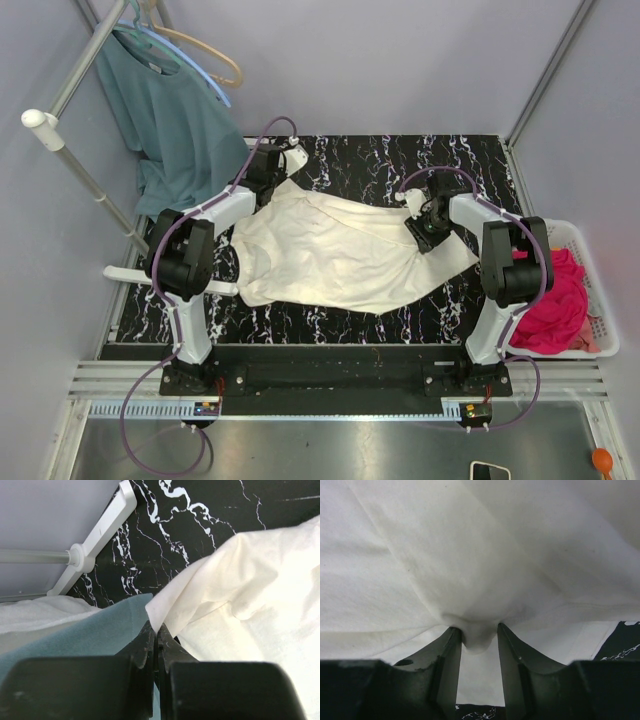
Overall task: Fold and stack the t-shirts
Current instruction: Flatten the tshirt out
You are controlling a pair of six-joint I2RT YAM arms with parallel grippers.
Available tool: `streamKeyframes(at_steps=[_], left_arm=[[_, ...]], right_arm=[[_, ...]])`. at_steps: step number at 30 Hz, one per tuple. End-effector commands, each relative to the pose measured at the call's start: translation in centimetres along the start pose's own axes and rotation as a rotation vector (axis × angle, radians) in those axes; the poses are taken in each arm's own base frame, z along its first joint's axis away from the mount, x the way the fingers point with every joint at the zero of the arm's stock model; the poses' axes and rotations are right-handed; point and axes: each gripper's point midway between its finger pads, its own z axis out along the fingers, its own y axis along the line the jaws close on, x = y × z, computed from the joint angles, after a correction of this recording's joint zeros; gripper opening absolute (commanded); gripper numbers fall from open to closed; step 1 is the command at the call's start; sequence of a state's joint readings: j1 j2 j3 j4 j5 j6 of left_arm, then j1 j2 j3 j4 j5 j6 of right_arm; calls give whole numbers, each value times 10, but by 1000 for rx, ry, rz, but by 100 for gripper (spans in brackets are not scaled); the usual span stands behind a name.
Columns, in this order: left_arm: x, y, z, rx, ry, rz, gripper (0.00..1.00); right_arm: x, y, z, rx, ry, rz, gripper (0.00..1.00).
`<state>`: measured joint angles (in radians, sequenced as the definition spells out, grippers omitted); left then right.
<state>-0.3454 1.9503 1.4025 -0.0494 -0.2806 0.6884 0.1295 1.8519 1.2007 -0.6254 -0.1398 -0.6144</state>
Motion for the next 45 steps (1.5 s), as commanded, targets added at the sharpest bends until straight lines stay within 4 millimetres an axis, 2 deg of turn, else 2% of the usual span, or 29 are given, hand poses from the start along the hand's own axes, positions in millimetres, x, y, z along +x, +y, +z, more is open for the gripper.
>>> streamKeyframes(at_steps=[1, 7, 8, 11, 15, 17, 19, 20, 22, 23, 27, 28, 30, 32, 33, 36, 39, 45], left_arm=[[-19, 23, -12, -75, -65, -18, 0], [-17, 20, -12, -65, -62, -27, 0], [-16, 19, -13, -61, -61, -30, 0], [-18, 19, -16, -58, -66, -45, 0], [-23, 25, -23, -70, -79, -71, 0], [-23, 25, -28, -63, -70, -95, 0], [-32, 32, -40, -67, -96, -137, 0], [-35, 34, -46, -59, -98, -152, 0], [-52, 47, -65, -61, -151, -199, 0], [-55, 49, -72, -48, -153, -208, 0], [-90, 74, -118, -35, -241, -262, 0], [-105, 81, -130, -32, -282, -269, 0], [-116, 85, -148, -21, -298, -263, 0], [-134, 91, -168, -27, -332, -251, 0], [-143, 91, -176, -31, -350, -234, 0], [-160, 110, -196, -82, -383, -224, 0], [-174, 134, -219, -134, -417, -244, 0], [-171, 153, -246, -199, -424, -237, 0]], right_arm=[[-13, -9, -3, 33, -22, -18, 36], [-15, -10, -8, 44, -31, -15, 21], [-15, -11, -10, 50, -33, -13, 13], [-18, -12, -15, 64, -41, -10, 0], [-24, -18, -27, 98, -63, -4, 0], [-33, -23, -41, 127, -88, -1, 0], [-42, -31, -57, 170, -108, 11, 0], [-48, -35, -70, 197, -137, 15, 0], [-62, -46, -94, 257, -180, 27, 0], [-68, -51, -113, 302, -209, 32, 0], [-95, -77, -181, 472, -321, 61, 0], [-98, -79, -192, 491, -332, 71, 0], [-106, -85, -223, 551, -382, 86, 0], [-108, -88, -241, 588, -398, 83, 0], [-108, -94, -258, 640, -408, 90, 0], [-110, -105, -293, 743, -422, 72, 0], [-111, -106, -328, 801, -449, 43, 0], [-98, -105, -369, 888, -456, 25, 0]])
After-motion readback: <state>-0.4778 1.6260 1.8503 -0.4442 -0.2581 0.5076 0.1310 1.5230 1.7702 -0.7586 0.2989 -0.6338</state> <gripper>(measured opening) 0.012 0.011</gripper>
